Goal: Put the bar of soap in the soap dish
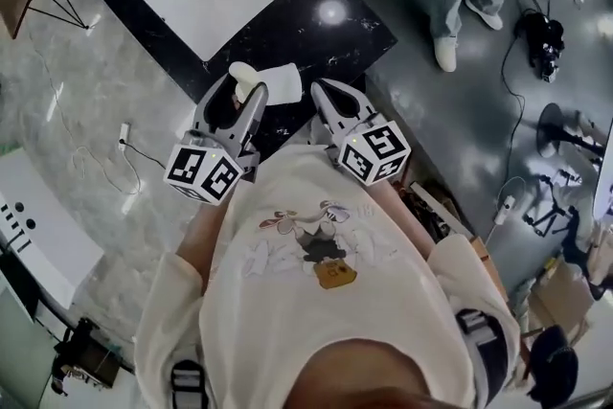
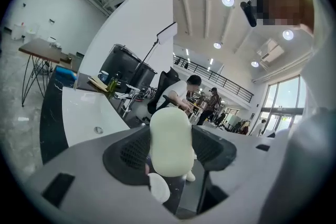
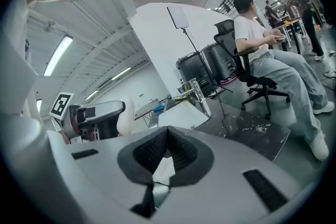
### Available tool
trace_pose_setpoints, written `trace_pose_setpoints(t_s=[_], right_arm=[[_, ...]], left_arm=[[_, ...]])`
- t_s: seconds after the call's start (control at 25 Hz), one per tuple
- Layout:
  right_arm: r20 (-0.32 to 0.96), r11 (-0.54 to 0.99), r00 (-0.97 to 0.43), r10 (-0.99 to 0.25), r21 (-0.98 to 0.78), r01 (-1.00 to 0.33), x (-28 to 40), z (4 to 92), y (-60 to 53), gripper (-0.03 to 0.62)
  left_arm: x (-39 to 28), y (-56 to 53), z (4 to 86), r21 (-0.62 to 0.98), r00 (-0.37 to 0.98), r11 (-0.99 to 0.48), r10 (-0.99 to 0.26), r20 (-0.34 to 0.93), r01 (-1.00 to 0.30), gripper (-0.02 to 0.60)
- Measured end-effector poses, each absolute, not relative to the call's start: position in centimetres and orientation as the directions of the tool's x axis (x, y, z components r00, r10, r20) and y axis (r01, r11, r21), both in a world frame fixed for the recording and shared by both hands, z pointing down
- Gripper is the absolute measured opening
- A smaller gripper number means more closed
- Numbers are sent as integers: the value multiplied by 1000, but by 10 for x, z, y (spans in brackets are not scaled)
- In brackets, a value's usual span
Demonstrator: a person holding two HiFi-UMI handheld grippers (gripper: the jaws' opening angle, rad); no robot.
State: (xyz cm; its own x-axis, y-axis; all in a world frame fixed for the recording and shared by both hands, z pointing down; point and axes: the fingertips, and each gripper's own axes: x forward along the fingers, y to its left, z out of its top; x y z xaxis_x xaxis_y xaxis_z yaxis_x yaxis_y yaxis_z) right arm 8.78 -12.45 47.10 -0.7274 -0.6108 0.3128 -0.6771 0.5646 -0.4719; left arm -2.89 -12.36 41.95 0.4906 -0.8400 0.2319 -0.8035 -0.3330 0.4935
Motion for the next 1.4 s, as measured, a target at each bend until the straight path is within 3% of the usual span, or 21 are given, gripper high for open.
trace_pose_setpoints(t_s=[0.2, 0.6, 0.96, 1.4], right_arm=[[313, 601, -768, -559, -485, -635, 73, 479, -133, 6], [320, 622, -786, -529, -484, -616, 57, 484, -143, 6], [372, 582, -747, -551, -470, -664, 65, 496, -142, 6], [434, 524, -674, -598, -424, -739, 84, 506, -138, 6]], left_arm=[[-32, -123, 421, 401, 491, -373, -836, 246, -836, 258], [-15, -125, 442, 157, 628, -613, -713, 311, -774, 258], [13, -120, 470, -19, 758, -819, -540, 366, -574, 258], [23, -107, 507, -109, 822, -937, -343, 455, -331, 258]])
